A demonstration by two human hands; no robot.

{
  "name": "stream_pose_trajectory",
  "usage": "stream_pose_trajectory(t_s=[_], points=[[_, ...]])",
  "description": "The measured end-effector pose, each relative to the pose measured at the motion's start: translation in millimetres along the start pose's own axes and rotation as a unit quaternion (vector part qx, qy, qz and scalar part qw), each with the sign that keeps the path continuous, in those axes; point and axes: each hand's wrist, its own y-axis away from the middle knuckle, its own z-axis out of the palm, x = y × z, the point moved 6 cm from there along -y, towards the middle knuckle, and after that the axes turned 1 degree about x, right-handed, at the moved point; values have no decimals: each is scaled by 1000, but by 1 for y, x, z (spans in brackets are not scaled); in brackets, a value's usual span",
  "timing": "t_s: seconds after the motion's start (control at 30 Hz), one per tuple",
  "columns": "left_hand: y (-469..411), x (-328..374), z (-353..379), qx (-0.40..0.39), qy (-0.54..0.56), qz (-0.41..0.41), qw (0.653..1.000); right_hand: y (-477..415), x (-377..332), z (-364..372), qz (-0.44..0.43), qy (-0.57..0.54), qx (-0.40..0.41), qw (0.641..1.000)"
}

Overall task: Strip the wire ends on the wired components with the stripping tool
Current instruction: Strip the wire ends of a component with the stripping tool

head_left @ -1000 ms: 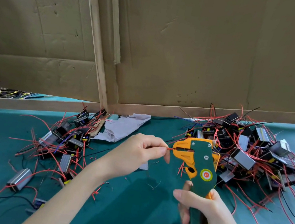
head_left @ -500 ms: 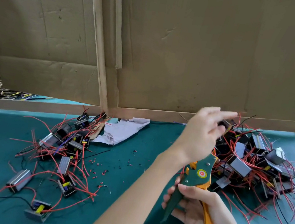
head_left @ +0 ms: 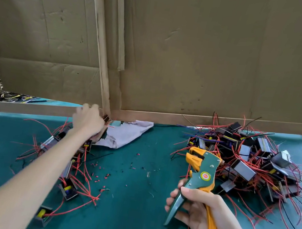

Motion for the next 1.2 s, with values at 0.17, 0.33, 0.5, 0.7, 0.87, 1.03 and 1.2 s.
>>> stream_pose_trajectory(t_s=[0.17, 0.33, 0.5, 0.7, 0.87, 1.03, 1.2], points=[[-30, -47, 39, -137, 7, -46, 990, 0, 0, 1, 2, -1, 10, 1000], [-48, -45, 55, -182, 111, -9, 977, -2, 1, 1, 6, 12, 14, 1000], [-57, -41, 69, -190, 32, 1, 981, -4, 3, -1, 11, 18, 16, 1000], [-65, -43, 73, -147, 33, 16, 988, -5, 5, 0, 11, 25, 6, 1000], [-63, -40, 66, -88, 53, 72, 992, -5, 5, 0, 8, 19, 0, 1000], [-53, -30, 39, -63, 125, 99, 985, -6, 6, -1, 6, 22, -2, 1000], [-22, 1, 4, -141, 308, 127, 932, -6, 6, -3, 1, 25, -1, 1000]])
